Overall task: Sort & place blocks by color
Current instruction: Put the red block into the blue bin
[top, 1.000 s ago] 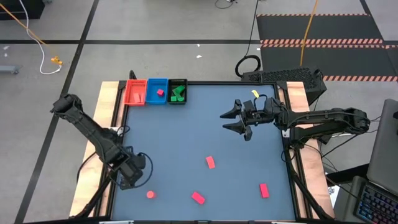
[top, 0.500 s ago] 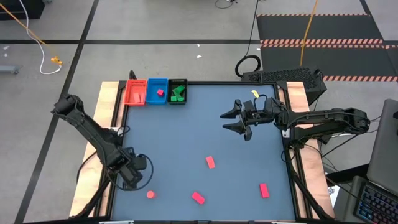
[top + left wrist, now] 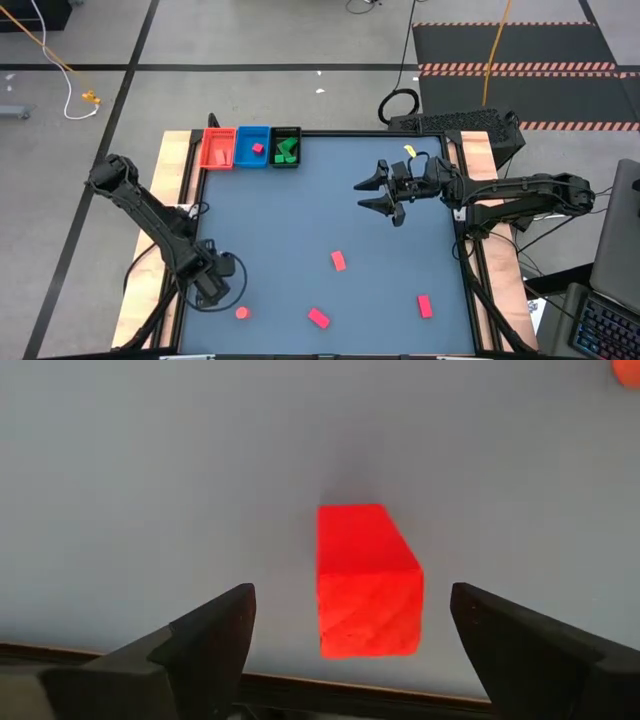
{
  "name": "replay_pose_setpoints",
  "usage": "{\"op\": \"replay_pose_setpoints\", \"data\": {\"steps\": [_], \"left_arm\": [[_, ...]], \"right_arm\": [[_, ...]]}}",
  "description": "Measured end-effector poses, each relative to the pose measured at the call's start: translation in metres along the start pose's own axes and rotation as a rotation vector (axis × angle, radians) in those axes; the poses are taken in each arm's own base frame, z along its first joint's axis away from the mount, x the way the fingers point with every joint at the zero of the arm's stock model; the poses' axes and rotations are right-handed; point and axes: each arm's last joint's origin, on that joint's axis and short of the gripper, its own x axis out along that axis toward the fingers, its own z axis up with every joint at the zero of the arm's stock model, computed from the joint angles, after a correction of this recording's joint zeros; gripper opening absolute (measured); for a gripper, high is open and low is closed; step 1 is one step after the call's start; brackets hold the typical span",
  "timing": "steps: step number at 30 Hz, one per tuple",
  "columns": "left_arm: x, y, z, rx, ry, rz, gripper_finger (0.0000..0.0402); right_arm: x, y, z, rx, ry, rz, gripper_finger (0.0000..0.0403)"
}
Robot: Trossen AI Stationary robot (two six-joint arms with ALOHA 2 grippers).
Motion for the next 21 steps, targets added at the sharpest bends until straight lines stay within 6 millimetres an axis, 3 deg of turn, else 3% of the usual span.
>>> {"op": "replay_pose_setpoints", "data": {"steps": [6,16,21], "left_arm": [[0.0000,0.0002,0.0003,-0.018,-0.006,0.003,0.0310],[-0.0001,0.0005,0.0008,-0.009,-0.023,0.014,0.0146],[-0.0005,0.0016,0.0023,0.017,-0.023,0.012,0.0132]], "right_arm": [[0.0000,0.0000,0.0000,0.000,0.000,0.000,0.0226],[0.0000,0.0000,0.0000,0.000,0.000,0.000,0.0226],[0.0000,0.0000,0.0000,0.000,0.000,0.000,0.0226]]}}
